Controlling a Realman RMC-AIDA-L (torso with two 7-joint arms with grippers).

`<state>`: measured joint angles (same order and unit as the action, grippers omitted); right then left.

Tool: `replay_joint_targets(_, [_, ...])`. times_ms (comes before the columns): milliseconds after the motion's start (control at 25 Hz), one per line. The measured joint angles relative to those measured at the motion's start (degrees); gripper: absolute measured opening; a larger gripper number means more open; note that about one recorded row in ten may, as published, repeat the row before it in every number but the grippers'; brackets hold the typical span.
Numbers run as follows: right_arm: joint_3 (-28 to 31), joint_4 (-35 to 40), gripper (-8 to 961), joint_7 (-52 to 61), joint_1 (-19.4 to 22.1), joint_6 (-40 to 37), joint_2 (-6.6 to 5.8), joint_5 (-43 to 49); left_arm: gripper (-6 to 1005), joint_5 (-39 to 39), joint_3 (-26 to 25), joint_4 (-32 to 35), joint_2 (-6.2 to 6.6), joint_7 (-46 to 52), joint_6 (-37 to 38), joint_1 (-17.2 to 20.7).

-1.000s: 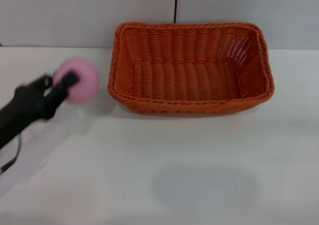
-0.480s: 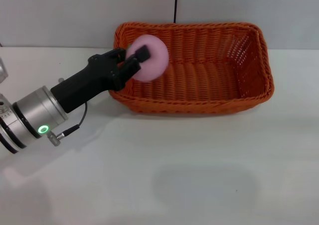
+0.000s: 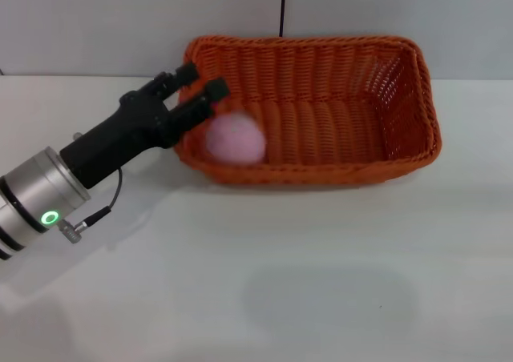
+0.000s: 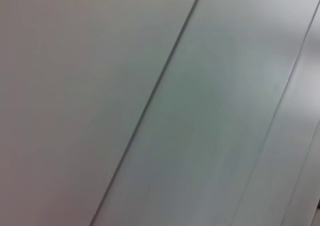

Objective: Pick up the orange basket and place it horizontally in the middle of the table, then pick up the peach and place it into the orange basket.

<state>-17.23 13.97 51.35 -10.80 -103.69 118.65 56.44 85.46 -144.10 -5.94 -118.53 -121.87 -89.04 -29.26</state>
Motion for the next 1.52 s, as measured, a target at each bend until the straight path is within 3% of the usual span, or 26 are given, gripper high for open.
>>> replay_joint_targets(280, [0.0,0.0,641,0.1,-0.4,0.0,0.01,0.1,755,-1.9,-0.4,-0.7,0.1,-0.1,-2.5,1.3])
replay_joint_targets(520, [0.0,0.0,641,0.2,-0.3,0.0,0.01,0.1,819,-13.2,-0.5,-2.9,0.23,-0.6,-8.6,7.8])
replay_joint_targets(920, [0.2,0.0,641,0.2,-0.5,0.1,0.01,0.1,818,-25.7,-0.5,-2.4,0.05,-5.4,-13.2,13.0])
replay_joint_targets(1320, [0.7,0.0,641,0.1,-0.4,0.1,0.1,-0.3,817,-35.1,-0.5,2.1,-0.21,-15.1,-17.1,13.7])
replay_joint_targets(1520, [0.8,0.0,641,-0.1,-0.4,0.1,0.18,-0.4,816,-36.0,-0.5,3.3,-0.29,-19.8,-18.1,13.5])
